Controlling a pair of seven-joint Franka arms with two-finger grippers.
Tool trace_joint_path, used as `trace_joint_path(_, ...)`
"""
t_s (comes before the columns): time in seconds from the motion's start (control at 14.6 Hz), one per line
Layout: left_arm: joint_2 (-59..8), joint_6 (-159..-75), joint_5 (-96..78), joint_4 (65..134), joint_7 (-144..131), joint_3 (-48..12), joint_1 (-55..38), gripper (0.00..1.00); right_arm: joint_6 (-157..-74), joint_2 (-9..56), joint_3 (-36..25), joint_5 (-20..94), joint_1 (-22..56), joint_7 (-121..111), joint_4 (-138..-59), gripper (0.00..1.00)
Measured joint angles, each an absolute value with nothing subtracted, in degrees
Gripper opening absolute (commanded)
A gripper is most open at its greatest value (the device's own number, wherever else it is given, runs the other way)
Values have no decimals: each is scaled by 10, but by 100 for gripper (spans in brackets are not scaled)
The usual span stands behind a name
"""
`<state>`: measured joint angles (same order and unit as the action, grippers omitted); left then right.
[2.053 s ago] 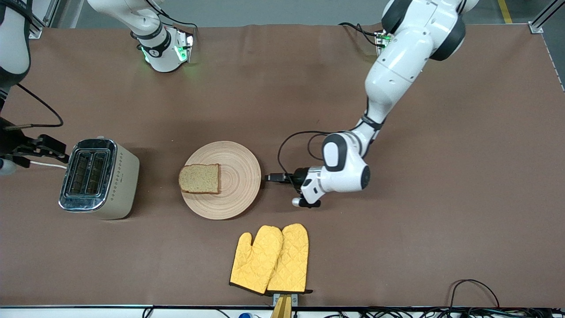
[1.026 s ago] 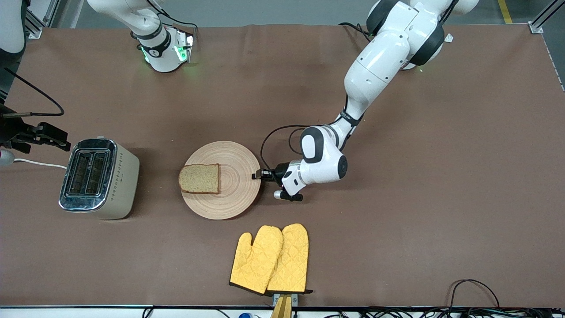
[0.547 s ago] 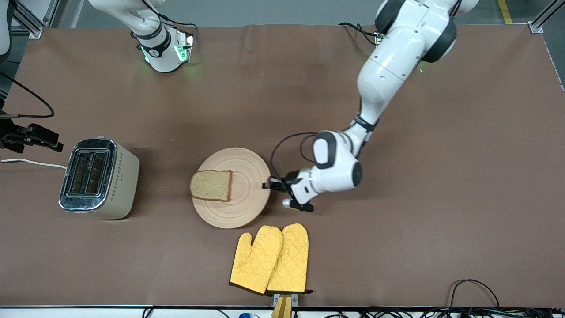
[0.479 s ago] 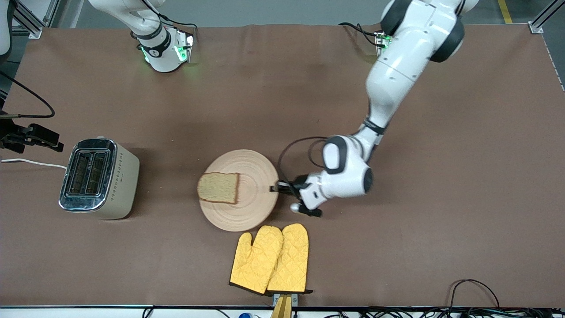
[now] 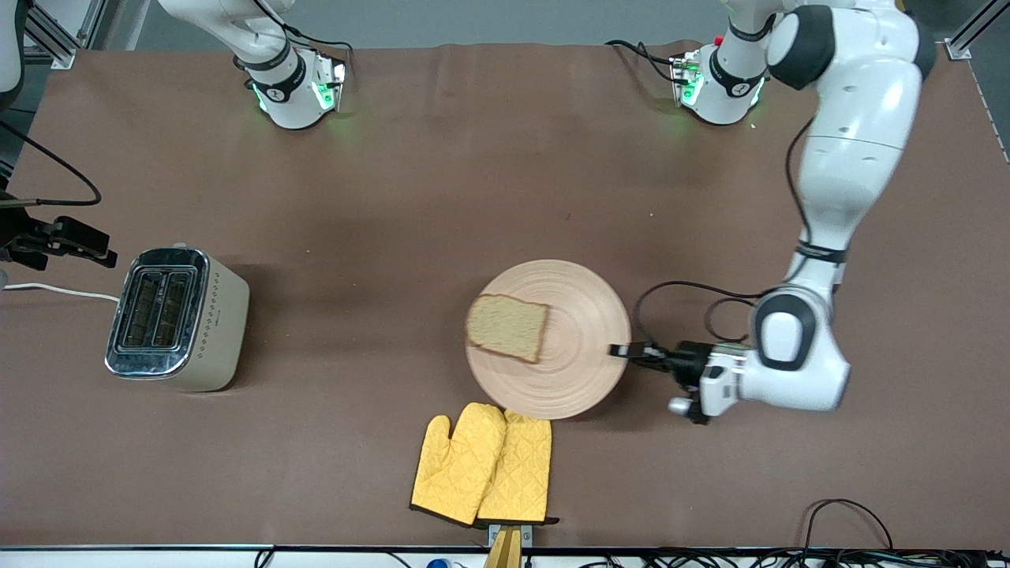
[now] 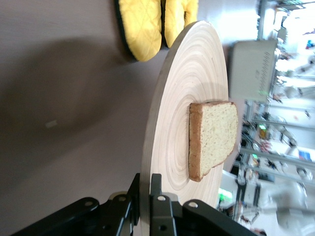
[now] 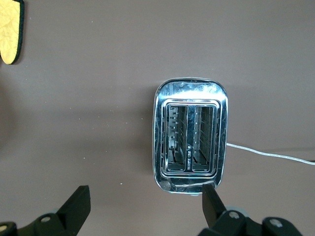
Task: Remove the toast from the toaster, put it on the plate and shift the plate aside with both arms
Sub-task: 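Drag the plate with the bread away from the toaster with the left gripper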
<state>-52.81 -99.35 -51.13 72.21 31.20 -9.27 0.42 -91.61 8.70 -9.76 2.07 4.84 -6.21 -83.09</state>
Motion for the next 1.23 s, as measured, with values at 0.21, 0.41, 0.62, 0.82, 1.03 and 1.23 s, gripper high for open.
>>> trace_joint_path(0.21,-529,-933,-445,723,385,-90,95,0,-926,80,-96,21,48,-62,-840,100)
trace_joint_path(0.41,-536,-897,-414,723,432,-88,177,0,-930,77,-95,21,48,-62,-840,100)
trace_joint_path(0.62,-558,-892,-394,724,482,-83,242,0,-929,77,-95,21,48,-62,-840,100)
trace_joint_path(0.82,-585,-891,-394,724,504,-81,288,1,-928,77,-94,21,48,-62,-839,100)
trace_joint_path(1.03,-601,-887,-396,724,502,-81,304,94,-930,75,-95,20,47,-62,-828,100)
trace_joint_path(1.23,-603,-882,-396,721,494,-81,303,100,-930,70,-96,20,37,-62,-809,100)
